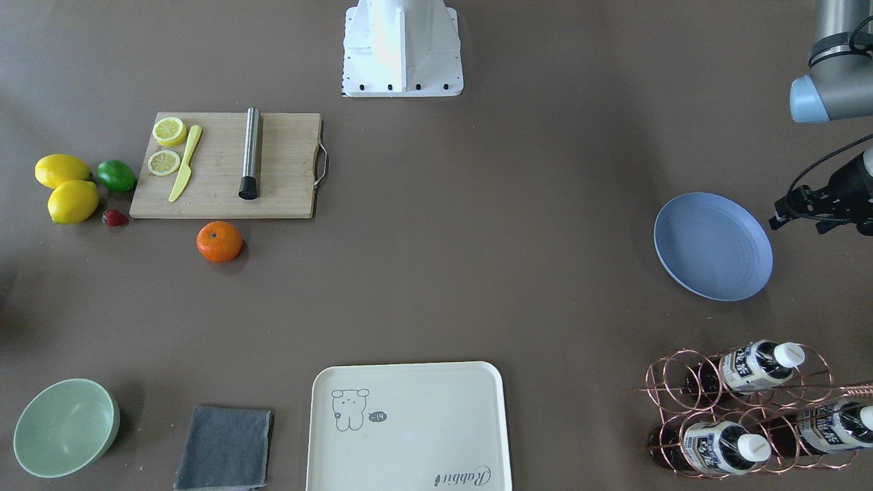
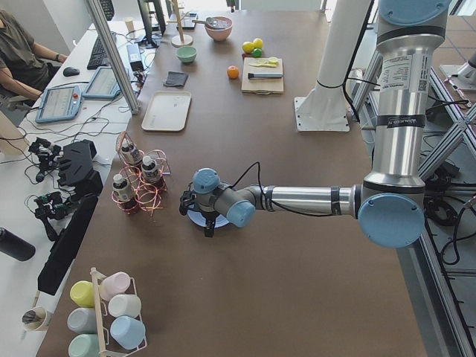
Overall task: Pick orange to plate
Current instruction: 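Grasp the blue plate rim with the left gripper and slide it inward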
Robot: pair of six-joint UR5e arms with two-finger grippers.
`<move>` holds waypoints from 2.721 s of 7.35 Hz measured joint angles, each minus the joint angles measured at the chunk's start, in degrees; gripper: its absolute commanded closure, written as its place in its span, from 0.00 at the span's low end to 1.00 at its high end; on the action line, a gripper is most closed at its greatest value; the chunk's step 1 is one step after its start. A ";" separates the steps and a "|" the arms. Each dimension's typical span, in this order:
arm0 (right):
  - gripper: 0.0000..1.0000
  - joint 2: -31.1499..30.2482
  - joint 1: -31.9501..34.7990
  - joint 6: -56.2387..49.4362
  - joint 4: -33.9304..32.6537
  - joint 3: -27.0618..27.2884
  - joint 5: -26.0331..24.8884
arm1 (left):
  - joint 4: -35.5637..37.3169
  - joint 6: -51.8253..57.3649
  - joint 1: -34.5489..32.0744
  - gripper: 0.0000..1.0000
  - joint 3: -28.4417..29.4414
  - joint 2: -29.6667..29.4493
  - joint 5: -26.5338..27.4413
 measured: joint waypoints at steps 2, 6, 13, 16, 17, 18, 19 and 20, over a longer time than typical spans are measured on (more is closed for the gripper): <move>0.00 0.00 -0.22 0.01 0.00 0.04 -0.02 | -0.21 -0.33 0.56 0.21 2.27 -1.18 0.21; 0.00 0.00 -0.25 0.02 0.00 0.20 0.12 | -1.31 -0.40 0.69 0.37 5.36 -2.47 0.22; 0.00 -1.17 -0.18 0.10 -0.08 3.75 0.16 | -1.62 -4.05 0.73 1.00 4.43 -3.77 -1.50; 0.00 -0.01 -3.76 7.58 0.03 8.35 0.46 | -0.82 -19.25 1.72 1.00 -5.06 -6.47 -6.18; 0.00 1.55 -6.47 12.70 0.06 9.71 0.52 | 0.13 -27.73 5.23 1.00 -8.84 -8.72 -5.71; 0.00 3.22 -9.30 17.59 0.36 10.92 0.55 | 1.65 -36.01 9.96 1.00 -11.58 -12.13 -3.56; 0.00 4.62 -12.31 23.49 2.25 11.65 0.65 | 2.80 -43.46 15.29 1.00 -12.94 -16.09 0.55; 0.00 5.28 -15.46 31.39 6.72 11.83 0.72 | 3.31 -49.10 20.88 1.00 -13.41 -19.20 5.20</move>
